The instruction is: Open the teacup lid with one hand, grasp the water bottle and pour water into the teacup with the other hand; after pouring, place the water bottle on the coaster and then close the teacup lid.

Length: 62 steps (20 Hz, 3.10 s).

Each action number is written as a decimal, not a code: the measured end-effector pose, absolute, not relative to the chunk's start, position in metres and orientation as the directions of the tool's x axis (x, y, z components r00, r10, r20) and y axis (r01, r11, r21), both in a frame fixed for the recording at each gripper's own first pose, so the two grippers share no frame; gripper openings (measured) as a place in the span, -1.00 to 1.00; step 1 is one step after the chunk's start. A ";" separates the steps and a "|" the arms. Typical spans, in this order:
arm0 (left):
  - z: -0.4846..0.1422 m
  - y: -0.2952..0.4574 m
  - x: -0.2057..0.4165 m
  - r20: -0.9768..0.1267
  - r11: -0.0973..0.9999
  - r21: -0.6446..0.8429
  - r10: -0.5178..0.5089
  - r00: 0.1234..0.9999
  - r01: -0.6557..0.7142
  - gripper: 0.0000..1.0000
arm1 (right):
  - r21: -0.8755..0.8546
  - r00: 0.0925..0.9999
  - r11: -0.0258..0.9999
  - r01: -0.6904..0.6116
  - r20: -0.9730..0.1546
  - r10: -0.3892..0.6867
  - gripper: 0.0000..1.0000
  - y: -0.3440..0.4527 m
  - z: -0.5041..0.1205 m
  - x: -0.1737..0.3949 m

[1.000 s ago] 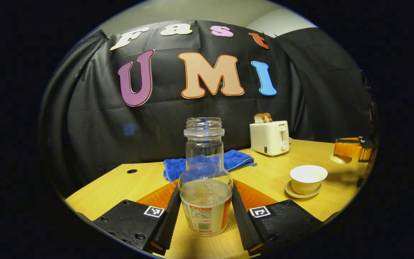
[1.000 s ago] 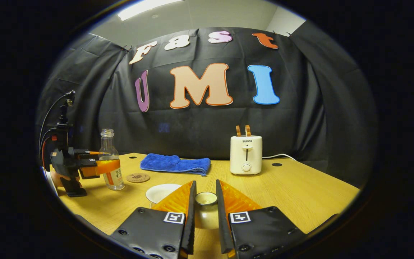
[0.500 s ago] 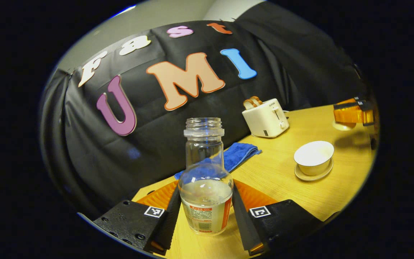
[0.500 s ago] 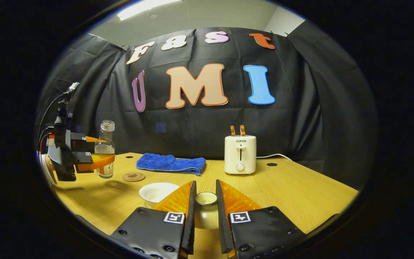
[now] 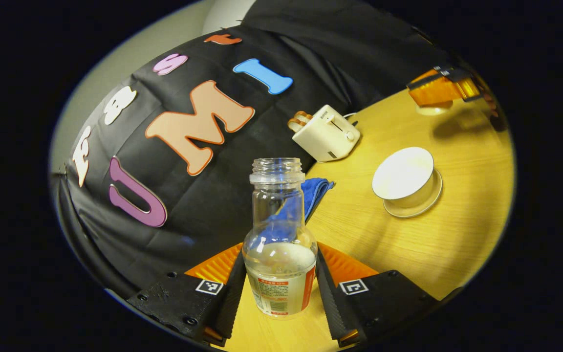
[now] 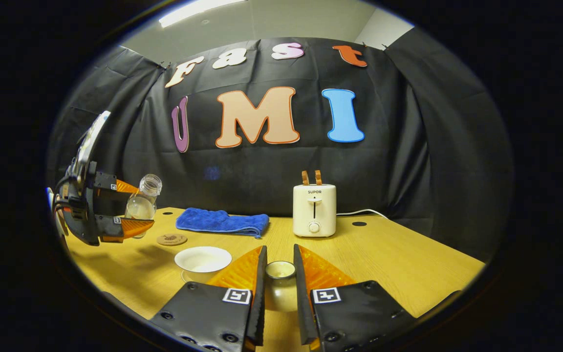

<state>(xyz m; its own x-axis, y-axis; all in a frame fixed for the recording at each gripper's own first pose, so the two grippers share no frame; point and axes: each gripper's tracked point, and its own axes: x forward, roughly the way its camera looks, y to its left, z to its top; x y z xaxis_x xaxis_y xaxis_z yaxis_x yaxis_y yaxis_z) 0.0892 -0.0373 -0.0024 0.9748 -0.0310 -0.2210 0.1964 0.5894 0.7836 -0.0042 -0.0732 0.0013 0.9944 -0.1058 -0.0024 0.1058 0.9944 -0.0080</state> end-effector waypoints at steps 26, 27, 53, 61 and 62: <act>-0.029 -0.066 0.099 -0.365 -0.001 0.931 -0.026 0.931 0.365 0.42 | -0.008 0.992 0.992 0.126 0.000 -0.126 -0.39 -0.083 0.002 -0.006; -0.028 -0.067 0.101 -0.366 -0.020 0.931 -0.025 0.930 0.365 0.42 | -0.008 0.992 0.992 0.126 0.000 -0.126 -0.37 -0.083 0.002 -0.005; -0.012 -0.067 0.114 -0.358 -0.307 0.886 0.025 0.933 0.348 0.42 | -0.008 0.992 0.992 0.125 0.000 -0.125 -0.39 -0.083 0.002 -0.005; 0.006 -0.072 0.117 -0.339 -0.378 0.867 0.034 0.940 0.326 0.42 | -0.008 0.992 0.992 0.125 0.000 -0.125 -0.36 -0.083 0.001 -0.005; 0.009 -0.073 0.116 -0.335 -0.391 0.862 0.036 0.942 0.321 0.42 | -0.008 0.992 0.992 0.125 0.000 -0.125 -0.39 -0.083 0.002 -0.005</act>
<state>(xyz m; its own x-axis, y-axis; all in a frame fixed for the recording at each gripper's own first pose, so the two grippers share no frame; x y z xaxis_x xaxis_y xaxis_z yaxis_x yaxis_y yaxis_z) 0.1158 -0.0730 0.0085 0.9416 0.0358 -0.3348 0.3215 -0.3911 0.8624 -0.0053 -0.0830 0.0017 0.9922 -0.1250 0.0004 0.1250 0.9921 -0.0083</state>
